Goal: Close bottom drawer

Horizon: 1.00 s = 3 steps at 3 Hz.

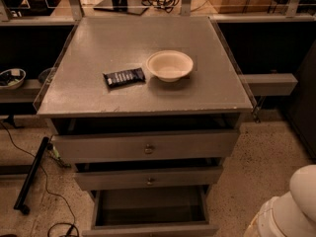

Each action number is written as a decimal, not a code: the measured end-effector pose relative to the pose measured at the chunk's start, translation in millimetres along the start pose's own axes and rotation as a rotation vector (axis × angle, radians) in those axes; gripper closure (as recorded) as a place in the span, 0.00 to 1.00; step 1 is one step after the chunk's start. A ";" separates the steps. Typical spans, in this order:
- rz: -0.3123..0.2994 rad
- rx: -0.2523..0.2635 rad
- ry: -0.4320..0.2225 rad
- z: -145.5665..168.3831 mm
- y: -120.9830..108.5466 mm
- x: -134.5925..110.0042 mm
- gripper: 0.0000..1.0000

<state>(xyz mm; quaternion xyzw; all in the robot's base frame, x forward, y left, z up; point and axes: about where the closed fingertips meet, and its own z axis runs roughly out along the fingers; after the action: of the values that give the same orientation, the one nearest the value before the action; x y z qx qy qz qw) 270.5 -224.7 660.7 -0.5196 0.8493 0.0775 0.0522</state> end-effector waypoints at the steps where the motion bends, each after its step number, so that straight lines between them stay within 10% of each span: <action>1: -0.007 0.003 -0.014 1.2 3.1 0.2 1.00; 3: 0.024 -0.105 -0.025 91.8 45.7 7.7 1.00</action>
Offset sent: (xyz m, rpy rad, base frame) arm -0.0548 0.0234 -0.0825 0.0895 0.0937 -0.0299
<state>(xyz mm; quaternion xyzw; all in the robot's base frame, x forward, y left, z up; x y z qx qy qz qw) 227.0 -193.8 572.7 -0.5104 0.8495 0.1289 0.0346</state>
